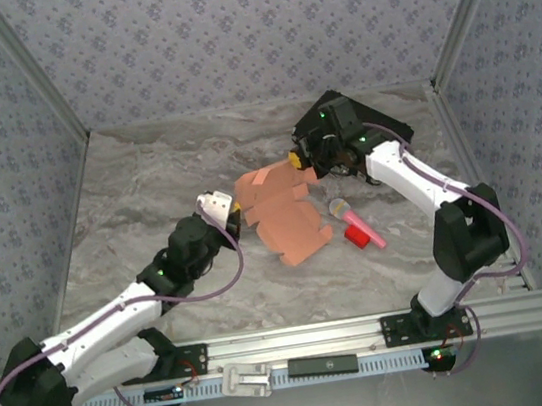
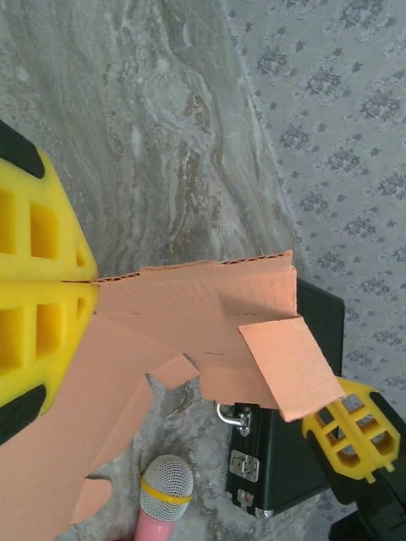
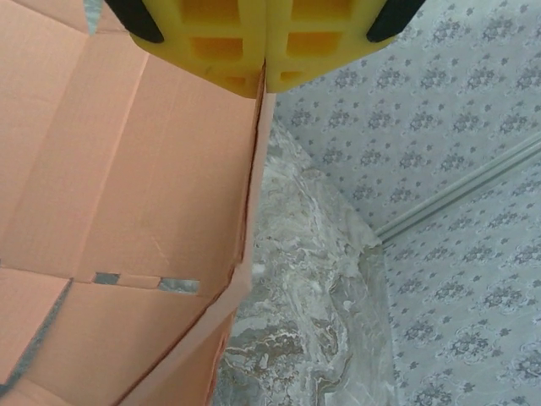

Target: Fold the paper box

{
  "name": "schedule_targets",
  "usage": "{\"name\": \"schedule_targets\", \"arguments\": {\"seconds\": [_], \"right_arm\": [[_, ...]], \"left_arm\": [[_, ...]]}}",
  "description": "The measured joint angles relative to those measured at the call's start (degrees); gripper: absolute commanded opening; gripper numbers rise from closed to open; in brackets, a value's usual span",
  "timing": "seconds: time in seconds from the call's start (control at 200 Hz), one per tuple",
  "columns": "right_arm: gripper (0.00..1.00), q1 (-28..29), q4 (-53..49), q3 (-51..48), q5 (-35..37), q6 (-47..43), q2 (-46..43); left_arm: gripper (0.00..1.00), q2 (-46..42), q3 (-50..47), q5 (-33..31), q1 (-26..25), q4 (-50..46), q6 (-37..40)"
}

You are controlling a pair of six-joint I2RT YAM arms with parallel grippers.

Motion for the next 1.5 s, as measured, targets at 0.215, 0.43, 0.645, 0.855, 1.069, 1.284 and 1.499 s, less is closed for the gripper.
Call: {"name": "schedule_targets", "arguments": {"seconds": [0.215,0.43,0.645,0.855,1.069,1.284,1.499], "right_arm": [[0.00,2.25,4.46,-3.89,2.51,1.81,-0.37],[0.00,5.77,4.76,-5.18,9.70,1.64,-2.95],[0.00,8.48,5.35,-5.18,14.03,1.22,-4.59],[0.00,9.49,5.86,-5.20,15.52,0.98,-4.61],[0.00,9.62,7.17,-6.05,15.54,0.52,-4.63],[0.00,9.31,9.53,-8.57,15.28,0.90,-4.90],[0.00,8.35,9.73,-8.57,14.75,2.38,-5.01]], "left_arm": [[0.41,-2.05,-0.20,-0.98,0.26,-4.72,-5.31],[0.49,-12.24,6.21,-3.08,1.97,-20.68,-26.25],[0.51,-9.73,28.72,-0.83,1.97,-32.68,-49.31],[0.56,4.50,34.42,4.72,2.51,-35.10,-63.98],[0.73,13.38,40.11,6.34,5.25,-47.01,-67.38],[0.02,-1.66,20.48,7.45,16.06,-40.59,-63.84],[0.00,10.21,1.14,17.09,19.87,-26.45,-61.88]]}}
